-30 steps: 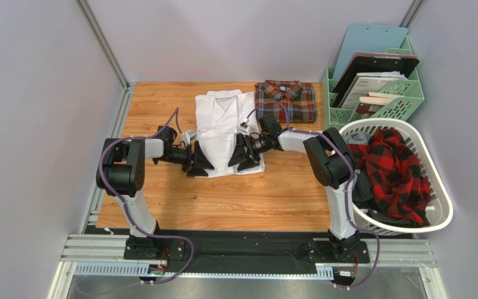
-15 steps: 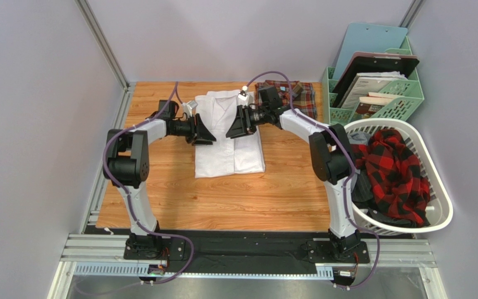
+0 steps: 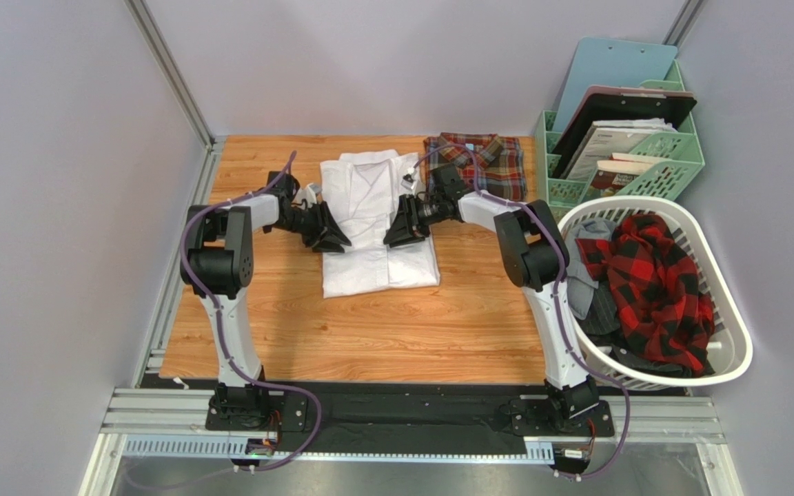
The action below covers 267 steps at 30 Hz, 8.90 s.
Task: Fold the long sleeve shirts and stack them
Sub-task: Fold the shirt
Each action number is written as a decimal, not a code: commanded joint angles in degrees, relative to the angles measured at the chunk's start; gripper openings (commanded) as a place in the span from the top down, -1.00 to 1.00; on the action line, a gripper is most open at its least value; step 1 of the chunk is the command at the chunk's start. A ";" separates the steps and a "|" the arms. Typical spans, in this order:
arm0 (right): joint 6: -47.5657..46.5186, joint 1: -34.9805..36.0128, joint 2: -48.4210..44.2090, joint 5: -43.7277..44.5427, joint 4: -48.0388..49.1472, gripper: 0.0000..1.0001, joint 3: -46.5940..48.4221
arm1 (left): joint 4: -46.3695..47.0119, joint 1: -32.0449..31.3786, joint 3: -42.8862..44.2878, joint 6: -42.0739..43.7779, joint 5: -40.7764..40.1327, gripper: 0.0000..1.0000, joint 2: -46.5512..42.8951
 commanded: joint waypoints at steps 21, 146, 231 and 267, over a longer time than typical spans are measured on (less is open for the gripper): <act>-10.67 5.02 -9.71 4.32 -5.85 0.42 2.55 | 7.11 -37.61 -43.00 70.09 -41.45 -0.28 -58.62; -32.73 6.33 -1.25 5.99 -27.73 0.38 9.51 | -34.61 -27.34 -7.67 88.28 -8.43 1.00 -22.05; -43.64 9.76 -3.18 6.17 -38.90 0.51 13.18 | -28.12 -26.46 -11.10 80.99 -14.84 1.00 -21.17; -43.10 10.20 4.11 2.04 -42.33 1.00 13.46 | -27.51 -21.45 4.11 79.41 -14.31 1.00 -16.87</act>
